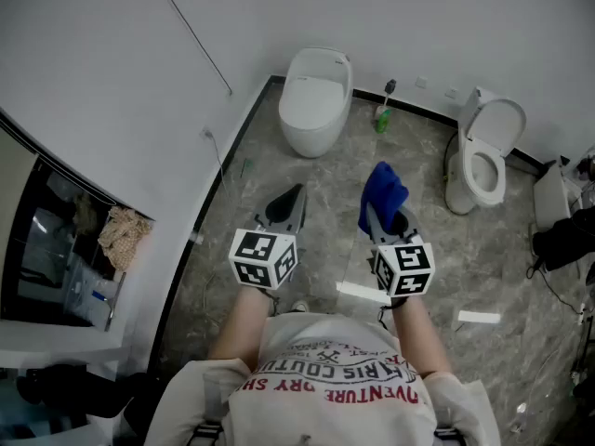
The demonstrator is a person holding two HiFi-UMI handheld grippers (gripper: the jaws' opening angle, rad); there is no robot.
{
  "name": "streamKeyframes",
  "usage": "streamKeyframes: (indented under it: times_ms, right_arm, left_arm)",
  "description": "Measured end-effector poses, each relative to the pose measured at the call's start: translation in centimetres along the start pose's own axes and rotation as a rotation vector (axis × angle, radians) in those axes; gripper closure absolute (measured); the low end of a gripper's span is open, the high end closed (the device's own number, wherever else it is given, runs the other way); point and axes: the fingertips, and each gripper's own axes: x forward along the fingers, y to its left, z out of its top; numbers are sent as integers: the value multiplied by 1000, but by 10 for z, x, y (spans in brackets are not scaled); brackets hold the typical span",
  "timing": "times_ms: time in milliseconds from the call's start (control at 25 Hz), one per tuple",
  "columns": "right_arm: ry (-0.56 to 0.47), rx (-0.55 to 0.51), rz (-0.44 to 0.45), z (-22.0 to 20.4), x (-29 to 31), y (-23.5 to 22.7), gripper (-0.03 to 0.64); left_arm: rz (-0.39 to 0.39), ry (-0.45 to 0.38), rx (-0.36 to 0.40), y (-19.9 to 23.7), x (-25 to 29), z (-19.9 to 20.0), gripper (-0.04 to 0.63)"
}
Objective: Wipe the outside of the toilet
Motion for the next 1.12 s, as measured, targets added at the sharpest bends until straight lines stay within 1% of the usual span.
streamKeyframes:
  times_ms: [160,360,520,720,840,960,1000,1120]
  right_arm:
    - [5,7,1,-4,-2,-3,540]
    - [15,12,2,-9,-3,-11,540]
    - [15,37,4,-12,-4,-19,540]
    - [30,5,12,-18,-4,-33,540]
    - [37,11,16,-24,-4,-48,540]
    - [49,35,6,-33,0,-63,540]
    - [55,48,1,-36,4,-67,540]
    - [71,93,-4,-41,27,-75,540]
  left_arm:
    - [-14,14,6,-8,3,-5,589]
    - [-12,22,4,-12,10,-9,589]
    - [-13,36,5,-17,16,-14,589]
    - [5,44,-3,-21,27,-20,589]
    - [26,45,-29,-24,37,-27,589]
    - [15,44,-79,-30,46,-35,589]
    - [9,51,-79,-30,50,-38,589]
    - [12,84,-32,-17,66,-43,589]
